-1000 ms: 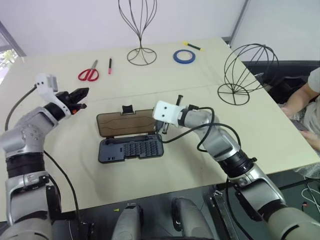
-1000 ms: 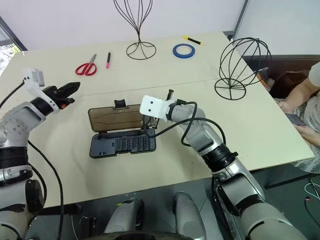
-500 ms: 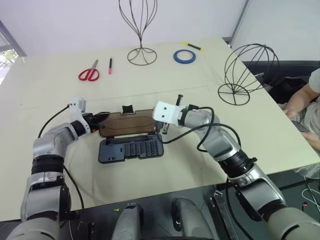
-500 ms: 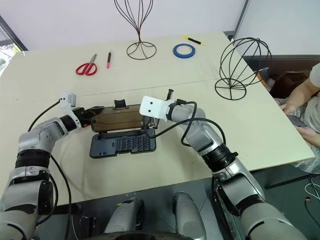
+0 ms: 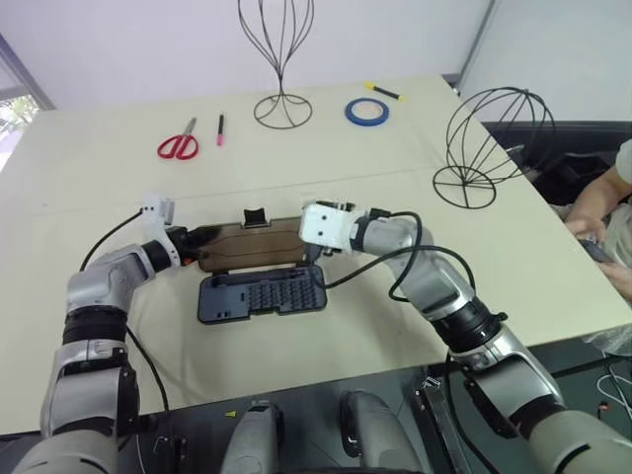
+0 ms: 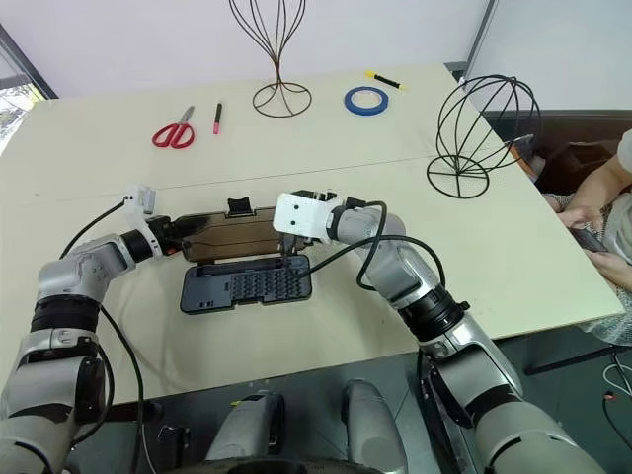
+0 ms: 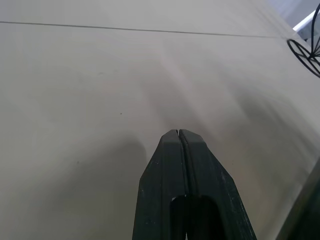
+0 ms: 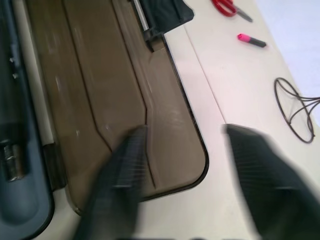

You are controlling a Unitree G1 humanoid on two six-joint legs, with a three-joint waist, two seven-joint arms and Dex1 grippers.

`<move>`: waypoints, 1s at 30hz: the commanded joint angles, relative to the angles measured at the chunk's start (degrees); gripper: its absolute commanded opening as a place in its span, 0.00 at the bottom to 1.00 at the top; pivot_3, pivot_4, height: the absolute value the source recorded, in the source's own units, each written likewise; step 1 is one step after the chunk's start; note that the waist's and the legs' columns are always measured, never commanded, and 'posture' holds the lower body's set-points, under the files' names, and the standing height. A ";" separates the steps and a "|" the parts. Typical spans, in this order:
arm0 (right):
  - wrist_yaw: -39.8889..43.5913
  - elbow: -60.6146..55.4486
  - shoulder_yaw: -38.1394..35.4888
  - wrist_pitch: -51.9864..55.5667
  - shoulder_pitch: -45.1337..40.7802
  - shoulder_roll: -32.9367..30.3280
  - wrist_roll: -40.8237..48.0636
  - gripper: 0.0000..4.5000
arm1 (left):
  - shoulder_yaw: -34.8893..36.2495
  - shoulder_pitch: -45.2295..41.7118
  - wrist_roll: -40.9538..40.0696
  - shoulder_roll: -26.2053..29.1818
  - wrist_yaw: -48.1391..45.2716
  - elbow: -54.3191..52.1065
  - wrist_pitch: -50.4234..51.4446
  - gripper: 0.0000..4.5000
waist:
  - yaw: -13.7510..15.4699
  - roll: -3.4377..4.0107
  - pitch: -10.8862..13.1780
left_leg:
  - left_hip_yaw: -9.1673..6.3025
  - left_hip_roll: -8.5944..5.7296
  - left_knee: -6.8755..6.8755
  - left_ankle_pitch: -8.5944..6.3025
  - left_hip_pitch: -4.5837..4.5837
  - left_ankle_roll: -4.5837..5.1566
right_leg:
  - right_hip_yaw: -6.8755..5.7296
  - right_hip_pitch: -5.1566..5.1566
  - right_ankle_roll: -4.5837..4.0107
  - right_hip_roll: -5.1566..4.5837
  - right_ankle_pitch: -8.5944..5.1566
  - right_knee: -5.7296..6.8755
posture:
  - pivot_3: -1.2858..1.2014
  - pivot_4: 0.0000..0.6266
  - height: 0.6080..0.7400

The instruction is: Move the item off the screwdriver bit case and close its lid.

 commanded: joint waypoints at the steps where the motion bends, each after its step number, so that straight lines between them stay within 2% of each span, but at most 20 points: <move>1: 4.79 -7.15 -4.61 5.36 -1.20 -3.60 2.62 0.99 | 0.29 0.41 0.23 0.36 -0.50 -2.08 -0.39 0.00 | 0.08 0.00 0.00 | 0.00 -0.01 -0.01 0.00 -0.01 0.00 | -0.01 0.00 0.00 -0.01 0.00 0.00 | 0.52 0.24 1.00; 5: 10.03 -16.32 -13.30 19.74 0.06 -9.17 9.01 0.99 | 0.27 1.01 0.25 0.51 -0.86 -2.77 -0.20 0.00 | 0.34 0.00 0.01 | -0.03 -0.01 0.02 0.00 -0.04 0.00 | -0.04 0.00 0.00 -0.02 0.00 -0.01 | 0.52 0.24 1.00; 11: 7.28 -20.94 -18.23 27.72 6.02 -13.81 10.72 0.99 | 0.86 5.04 -1.72 2.83 -2.94 -10.41 3.72 0.00 | 0.00 -0.02 0.00 | -0.03 -0.01 -0.03 -0.01 0.00 0.01 | -0.04 0.01 0.00 -0.01 -0.01 -0.02 | 0.52 0.24 1.00; 19: 2.28 -21.98 -17.24 29.28 9.82 -12.82 11.94 0.99 | 2.44 11.03 -5.12 6.34 -3.84 -20.90 9.93 0.00 | -0.01 -0.01 0.01 | -0.01 0.00 -0.01 -0.01 0.00 0.01 | -0.01 0.00 -0.01 -0.02 -0.01 -0.01 | 0.52 0.24 1.00; 30: -0.54 -19.16 -13.14 26.70 10.68 -11.58 13.71 0.99 | 6.37 16.30 -11.26 8.24 -0.90 -34.70 17.03 0.00 | 0.09 -0.04 0.03 | -0.01 0.00 -0.01 -0.01 -0.01 0.01 | -0.01 0.02 -0.01 -0.04 -0.01 -0.05 | 0.52 0.24 1.00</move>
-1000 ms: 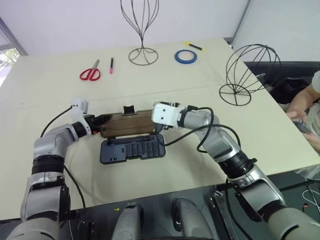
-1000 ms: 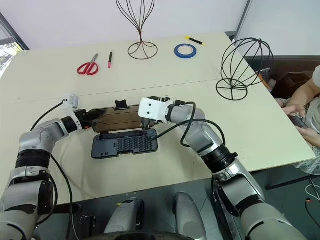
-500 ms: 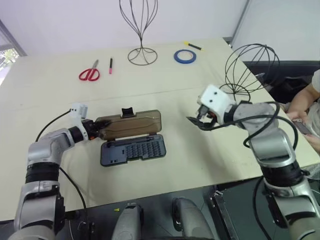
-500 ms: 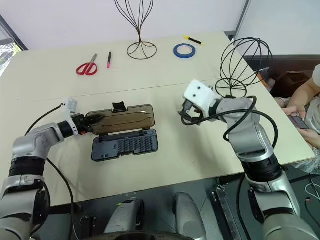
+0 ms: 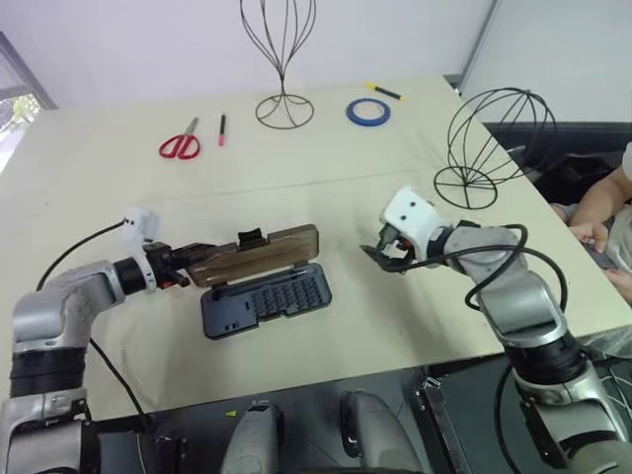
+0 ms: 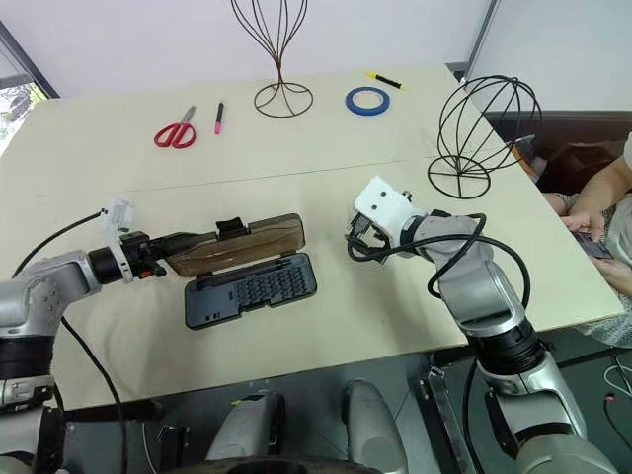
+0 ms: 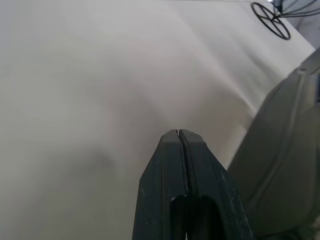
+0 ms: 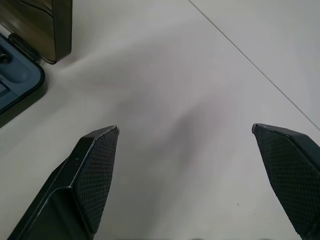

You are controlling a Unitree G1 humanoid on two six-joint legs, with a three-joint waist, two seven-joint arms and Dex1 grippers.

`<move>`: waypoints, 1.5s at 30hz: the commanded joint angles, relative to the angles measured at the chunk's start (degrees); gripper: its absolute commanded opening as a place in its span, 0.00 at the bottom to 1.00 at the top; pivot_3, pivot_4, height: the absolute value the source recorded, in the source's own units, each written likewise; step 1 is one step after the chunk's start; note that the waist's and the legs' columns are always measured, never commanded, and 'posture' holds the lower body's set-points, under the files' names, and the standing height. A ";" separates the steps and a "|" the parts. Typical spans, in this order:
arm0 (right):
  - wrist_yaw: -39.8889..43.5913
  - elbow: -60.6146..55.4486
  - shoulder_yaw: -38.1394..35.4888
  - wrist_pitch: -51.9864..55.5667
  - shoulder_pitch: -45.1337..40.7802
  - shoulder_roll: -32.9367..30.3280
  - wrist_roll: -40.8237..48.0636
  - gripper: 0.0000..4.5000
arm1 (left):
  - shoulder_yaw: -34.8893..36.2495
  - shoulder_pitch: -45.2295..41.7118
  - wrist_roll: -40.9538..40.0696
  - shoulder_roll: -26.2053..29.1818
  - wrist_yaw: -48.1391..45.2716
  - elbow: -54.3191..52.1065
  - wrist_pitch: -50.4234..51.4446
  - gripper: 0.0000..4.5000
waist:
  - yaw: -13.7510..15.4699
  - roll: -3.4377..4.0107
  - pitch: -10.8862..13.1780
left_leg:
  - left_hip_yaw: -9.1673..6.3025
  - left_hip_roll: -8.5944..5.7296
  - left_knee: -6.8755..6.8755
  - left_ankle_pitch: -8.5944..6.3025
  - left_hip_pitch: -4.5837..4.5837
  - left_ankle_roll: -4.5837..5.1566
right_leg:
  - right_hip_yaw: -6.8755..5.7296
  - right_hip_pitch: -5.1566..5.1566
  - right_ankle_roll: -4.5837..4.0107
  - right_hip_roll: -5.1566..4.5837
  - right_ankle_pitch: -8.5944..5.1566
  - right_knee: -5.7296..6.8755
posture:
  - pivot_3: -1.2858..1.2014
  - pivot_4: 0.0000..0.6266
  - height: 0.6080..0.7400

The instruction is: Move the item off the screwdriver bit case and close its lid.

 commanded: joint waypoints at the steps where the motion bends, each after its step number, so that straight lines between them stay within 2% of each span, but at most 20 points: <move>1: -0.84 0.35 0.35 -1.86 -0.47 0.02 0.77 0.99 | 3.17 1.11 -3.22 1.24 1.41 -6.15 2.41 0.00 | -0.02 0.00 0.00 | 0.00 0.00 0.00 0.00 0.00 0.00 | 0.00 0.00 0.00 0.00 0.00 -0.01 | 0.52 0.24 1.00; 8: -0.85 1.85 1.14 -3.40 -0.67 -0.45 1.67 0.99 | 8.09 8.52 -10.71 2.09 4.70 -19.00 9.96 0.00 | -0.28 -0.01 0.01 | 0.00 0.00 -0.02 0.00 0.01 0.00 | 0.01 0.00 0.00 0.01 -0.01 -0.01 | 0.52 0.24 1.00; 13: -1.40 3.32 0.75 -4.42 -0.18 -0.84 1.90 0.99 | 15.06 17.25 -18.75 2.19 8.69 -29.37 16.22 0.00 | -0.17 -0.02 0.02 | 0.00 0.01 -0.02 0.00 0.02 0.00 | 0.03 0.00 -0.03 0.00 -0.03 -0.01 | 0.52 0.24 1.00; 17: -2.18 4.24 0.35 -4.75 -0.09 -0.27 2.50 0.99 | 19.25 22.88 -22.99 3.77 9.32 -32.81 18.71 0.00 | -0.12 -0.03 0.02 | 0.00 0.01 0.02 0.00 0.02 0.00 | 0.02 0.01 -0.19 0.01 -0.12 -0.01 | 0.52 0.24 1.00; 20: -2.46 4.50 0.20 -4.80 -0.24 -0.05 3.00 0.99 | 19.91 24.97 -23.90 6.19 7.94 -31.52 18.29 0.00 | 0.00 -0.02 0.02 | 0.00 0.01 0.00 0.00 0.03 0.00 | 0.03 0.01 -0.23 0.02 -0.14 -0.02 | 0.52 0.24 1.00; 22: -2.47 4.88 0.03 -4.78 -0.62 0.05 3.47 0.99 | 16.76 22.16 -21.26 7.53 7.52 -28.14 15.49 0.00 | 0.28 -0.02 0.02 | 0.01 0.01 0.01 0.00 0.04 0.00 | 0.02 0.03 -0.25 0.02 -0.15 -0.03 | 0.52 0.24 1.00; 24: -1.19 3.87 -0.94 -3.61 -0.92 -0.20 5.45 0.99 | 11.25 15.07 -17.64 8.01 6.79 -22.64 11.86 0.00 | 0.75 -0.02 0.03 | 0.00 0.00 0.03 0.00 0.03 0.00 | 0.00 0.05 -0.26 0.03 -0.16 -0.04 | 0.52 0.24 1.00; 29: 3.02 -1.35 -7.70 10.46 -2.56 2.95 18.48 0.99 | -4.59 -3.46 -5.77 8.06 -1.11 -6.12 0.78 0.00 | 1.47 -0.07 0.04 | 0.03 -0.03 0.09 0.01 0.03 -0.01 | -0.02 0.15 -0.26 0.03 -0.13 -0.11 | 0.52 0.24 1.00; 32: 4.03 -4.64 -9.81 19.77 -3.29 4.41 25.16 0.79 | -12.20 -12.55 0.87 6.87 -6.52 4.23 -5.66 0.00 | 1.30 -0.09 0.06 | 0.02 -0.03 0.04 0.00 0.01 0.00 | -0.02 0.13 -0.04 0.05 -0.01 -0.15 | 0.52 0.24 1.00; 38: 0.69 -10.78 -11.37 35.69 -4.21 11.33 34.60 0.09 | -22.41 -25.06 11.46 0.89 -14.32 22.00 -15.97 0.00 | 1.13 -0.08 0.06 | 0.00 -0.01 0.03 -0.05 0.02 0.10 | -0.02 0.05 -0.03 0.11 -0.01 -0.03 | 0.52 0.24 1.00; 39: 0.04 -11.41 -11.55 37.91 -4.30 12.60 35.72 0.02 | -23.32 -26.15 12.73 -0.07 -15.24 23.93 -17.14 0.00 | 1.11 -0.08 0.06 | 0.01 -0.01 0.04 -0.05 0.02 0.10 | -0.02 0.05 -0.02 0.10 -0.01 -0.02 | 0.52 0.24 1.00; 42: -1.14 -12.79 -12.37 43.26 -4.56 15.95 39.19 0.02 | -25.48 -27.68 15.45 -2.38 -17.79 27.15 -19.48 0.00 | 1.07 -0.08 0.06 | 0.01 -0.01 0.05 -0.05 -0.01 0.11 | -0.01 0.04 -0.02 0.10 0.00 -0.02 | 0.52 0.24 1.00; 45: -2.34 -13.24 -11.17 44.25 -3.51 16.36 42.86 0.02 | -26.86 -28.23 17.74 -3.90 -19.39 28.75 -21.10 0.00 | 1.18 -0.08 0.06 | 0.00 0.00 0.05 -0.05 -0.02 0.11 | -0.02 0.03 -0.01 0.09 0.00 0.00 | 0.52 0.24 1.00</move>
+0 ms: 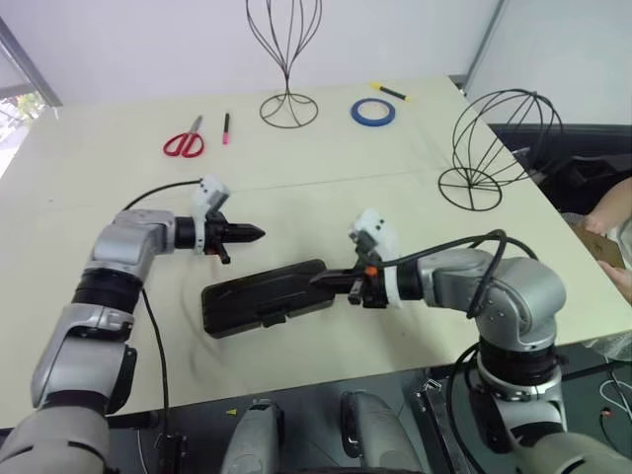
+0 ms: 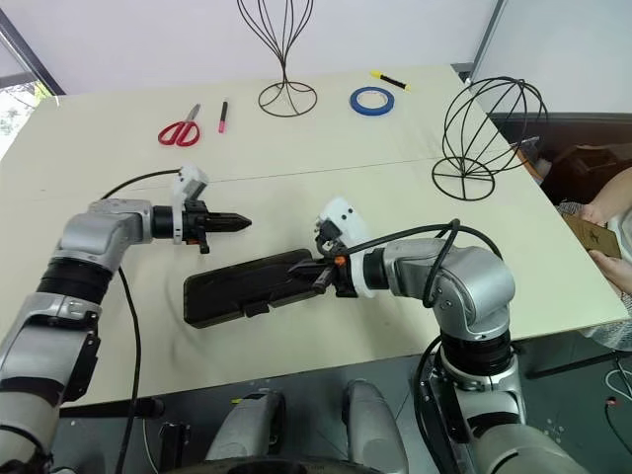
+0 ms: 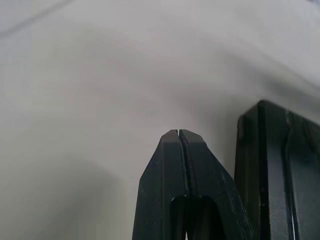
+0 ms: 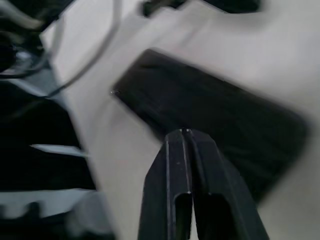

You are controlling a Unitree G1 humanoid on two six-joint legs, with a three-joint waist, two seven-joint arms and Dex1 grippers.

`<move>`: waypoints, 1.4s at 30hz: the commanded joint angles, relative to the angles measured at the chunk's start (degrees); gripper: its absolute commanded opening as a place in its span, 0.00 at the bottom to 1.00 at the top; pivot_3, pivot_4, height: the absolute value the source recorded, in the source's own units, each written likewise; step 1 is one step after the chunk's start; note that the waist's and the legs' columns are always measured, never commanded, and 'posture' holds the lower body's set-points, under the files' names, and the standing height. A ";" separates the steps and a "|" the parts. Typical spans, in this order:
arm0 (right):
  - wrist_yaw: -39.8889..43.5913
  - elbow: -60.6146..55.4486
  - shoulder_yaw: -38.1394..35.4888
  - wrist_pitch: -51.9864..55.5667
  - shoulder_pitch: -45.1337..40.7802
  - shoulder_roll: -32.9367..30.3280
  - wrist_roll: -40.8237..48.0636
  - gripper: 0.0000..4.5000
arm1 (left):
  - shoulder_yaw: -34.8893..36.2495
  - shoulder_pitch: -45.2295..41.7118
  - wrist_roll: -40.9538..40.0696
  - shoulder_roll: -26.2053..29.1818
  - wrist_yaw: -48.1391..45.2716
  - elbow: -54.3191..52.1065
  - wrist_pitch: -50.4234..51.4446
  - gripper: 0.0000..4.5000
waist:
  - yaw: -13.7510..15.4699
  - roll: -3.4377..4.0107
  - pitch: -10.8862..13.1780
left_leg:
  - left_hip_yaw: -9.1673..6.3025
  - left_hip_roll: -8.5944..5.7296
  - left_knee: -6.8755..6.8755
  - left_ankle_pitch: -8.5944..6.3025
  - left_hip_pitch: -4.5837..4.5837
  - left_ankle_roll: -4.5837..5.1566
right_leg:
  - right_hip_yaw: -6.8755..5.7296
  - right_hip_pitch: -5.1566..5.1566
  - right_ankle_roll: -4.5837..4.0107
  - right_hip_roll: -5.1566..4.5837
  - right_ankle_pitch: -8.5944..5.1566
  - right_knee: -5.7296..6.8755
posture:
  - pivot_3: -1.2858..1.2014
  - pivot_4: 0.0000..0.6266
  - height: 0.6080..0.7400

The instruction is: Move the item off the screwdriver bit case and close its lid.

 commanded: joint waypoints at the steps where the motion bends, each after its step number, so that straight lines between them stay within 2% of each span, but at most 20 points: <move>1: -1.62 -2.48 0.78 1.08 0.53 -0.21 4.99 0.02 | -0.65 -1.76 2.53 -0.65 -2.37 0.99 -2.28 0.00 | 0.02 0.00 0.00 | 0.00 0.00 0.01 0.00 -0.01 0.00 | 0.00 0.00 0.00 -0.01 0.00 0.00 | 0.52 0.24 1.00; 12: -12.68 3.65 10.35 1.08 6.95 3.58 9.50 0.02 | -2.08 1.20 6.31 -2.10 -6.03 -1.42 -3.16 0.00 | -0.12 0.00 0.00 | -0.03 0.00 0.02 0.00 0.00 0.01 | 0.00 -0.01 0.01 0.00 0.00 0.04 | 0.52 0.24 1.00; 18: -20.29 9.57 8.27 1.08 6.76 10.18 6.59 0.02 | -1.85 2.54 6.85 -2.31 -6.52 -3.79 -2.92 0.00 | -0.10 0.00 0.00 | -0.03 0.00 0.03 0.00 0.00 0.01 | 0.00 -0.01 0.01 0.00 0.00 0.06 | 0.52 0.24 1.00; 24: -23.61 10.26 8.31 -0.04 6.90 13.48 3.82 0.02 | -2.26 4.74 8.42 -1.44 -6.32 -6.88 -4.49 0.00 | -0.11 -0.01 0.00 | -0.03 0.00 0.03 0.00 0.00 0.01 | 0.00 -0.01 0.01 0.00 0.00 0.06 | 0.52 0.24 1.00; 33: -27.13 9.60 9.45 -2.57 8.17 17.16 1.03 0.02 | -2.64 6.49 9.33 -1.20 -5.99 -9.04 -4.82 0.00 | -0.14 0.00 -0.01 | -0.05 0.01 0.02 0.00 0.01 0.01 | -0.01 -0.02 0.01 0.01 0.00 0.07 | 0.52 0.24 1.00; 42: -31.23 9.09 10.88 -5.85 8.57 19.24 -2.80 0.02 | -4.93 8.04 11.81 -3.50 -6.26 -7.95 -7.11 0.00 | -0.14 0.05 -0.04 | -0.04 0.01 0.02 -0.01 0.04 0.01 | 0.00 -0.01 0.01 0.00 0.00 0.07 | 0.52 0.24 1.00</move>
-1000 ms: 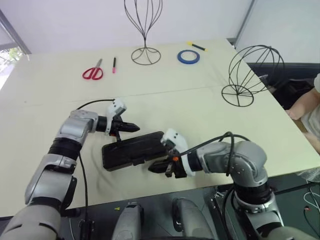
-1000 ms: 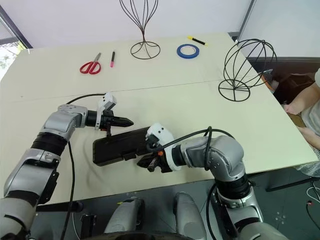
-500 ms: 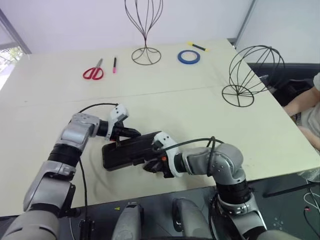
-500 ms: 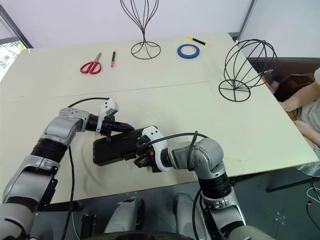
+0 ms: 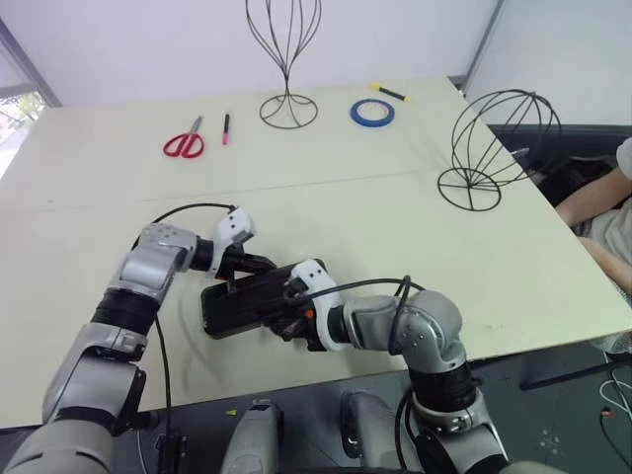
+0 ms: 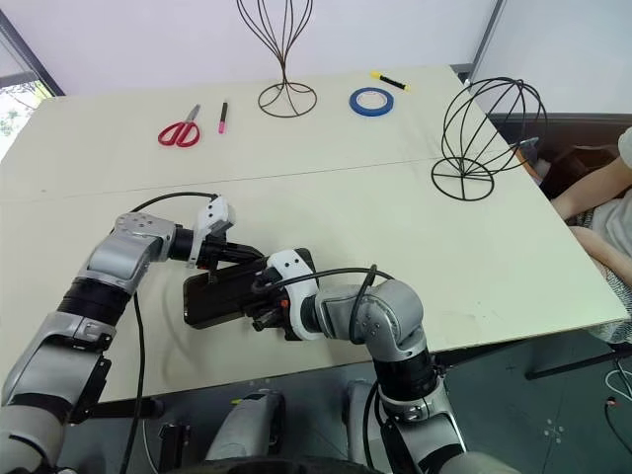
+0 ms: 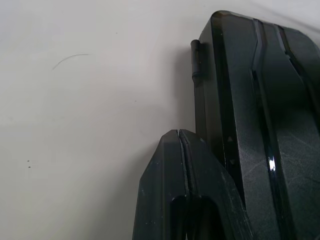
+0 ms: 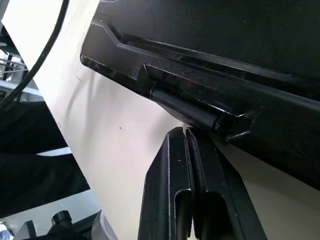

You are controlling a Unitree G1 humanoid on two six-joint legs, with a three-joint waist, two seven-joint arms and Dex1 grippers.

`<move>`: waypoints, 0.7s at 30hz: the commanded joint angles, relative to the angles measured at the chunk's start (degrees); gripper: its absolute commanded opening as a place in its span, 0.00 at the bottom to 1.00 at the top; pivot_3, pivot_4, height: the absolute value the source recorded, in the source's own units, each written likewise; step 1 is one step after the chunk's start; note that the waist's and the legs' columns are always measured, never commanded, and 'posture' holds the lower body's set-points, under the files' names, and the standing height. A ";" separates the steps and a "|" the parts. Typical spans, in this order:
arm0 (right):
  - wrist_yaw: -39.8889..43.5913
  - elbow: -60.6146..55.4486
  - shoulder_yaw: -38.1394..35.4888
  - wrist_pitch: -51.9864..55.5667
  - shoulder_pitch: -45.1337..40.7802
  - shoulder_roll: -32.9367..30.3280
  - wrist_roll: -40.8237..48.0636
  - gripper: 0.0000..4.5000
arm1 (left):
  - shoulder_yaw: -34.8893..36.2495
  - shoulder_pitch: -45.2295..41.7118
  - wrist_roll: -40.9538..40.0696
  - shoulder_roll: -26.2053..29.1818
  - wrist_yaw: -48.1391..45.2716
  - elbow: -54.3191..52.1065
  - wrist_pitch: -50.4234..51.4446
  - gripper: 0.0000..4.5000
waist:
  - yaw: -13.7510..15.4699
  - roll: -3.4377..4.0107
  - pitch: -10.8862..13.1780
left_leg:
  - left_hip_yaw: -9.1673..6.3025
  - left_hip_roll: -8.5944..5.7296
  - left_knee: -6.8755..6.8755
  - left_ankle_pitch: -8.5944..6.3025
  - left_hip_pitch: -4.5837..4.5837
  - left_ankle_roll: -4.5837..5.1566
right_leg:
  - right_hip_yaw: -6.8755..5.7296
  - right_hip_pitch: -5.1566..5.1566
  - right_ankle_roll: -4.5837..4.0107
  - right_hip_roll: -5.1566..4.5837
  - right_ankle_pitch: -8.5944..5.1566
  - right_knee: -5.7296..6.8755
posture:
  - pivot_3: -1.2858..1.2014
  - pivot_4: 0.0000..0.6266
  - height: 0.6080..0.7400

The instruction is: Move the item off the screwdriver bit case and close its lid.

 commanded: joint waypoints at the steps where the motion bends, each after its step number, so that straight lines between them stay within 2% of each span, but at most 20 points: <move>1: -2.22 -1.88 0.19 -4.43 -0.57 0.62 -2.52 0.02 | -2.72 1.66 1.07 -1.90 -0.73 0.30 -0.60 0.00 | 0.01 0.02 -0.04 | 0.00 0.00 0.00 0.00 0.01 0.00 | 0.00 0.01 0.00 0.00 0.00 0.00 | 0.52 0.24 1.00; 6: -3.45 -1.58 0.53 -7.07 -0.90 0.32 -4.15 0.02 | -4.23 3.17 2.73 -3.36 -1.43 -0.22 -1.78 0.00 | 0.00 0.14 -0.14 | 0.00 0.00 0.01 0.00 0.11 0.00 | 0.00 0.11 0.00 0.00 0.00 0.00 | 0.52 0.24 1.00; 14: -3.66 -1.59 4.87 -13.23 -2.03 -4.04 -6.47 0.02 | -5.63 5.04 5.16 -4.57 -2.54 -1.19 -3.45 0.00 | -0.24 0.28 -0.37 | -0.01 0.00 0.00 0.00 0.20 0.01 | 0.00 0.18 0.00 0.02 -0.01 0.00 | 0.52 0.24 1.00; 21: 2.21 -6.62 -0.06 -4.55 -2.33 -6.64 1.33 0.02 | -1.52 1.25 5.60 -5.09 -0.18 2.72 -5.12 0.00 | 0.49 0.27 -0.40 | -0.06 -0.01 0.07 0.00 0.08 0.01 | -0.08 0.20 0.03 -0.02 -0.02 -0.05 | 0.52 0.24 1.00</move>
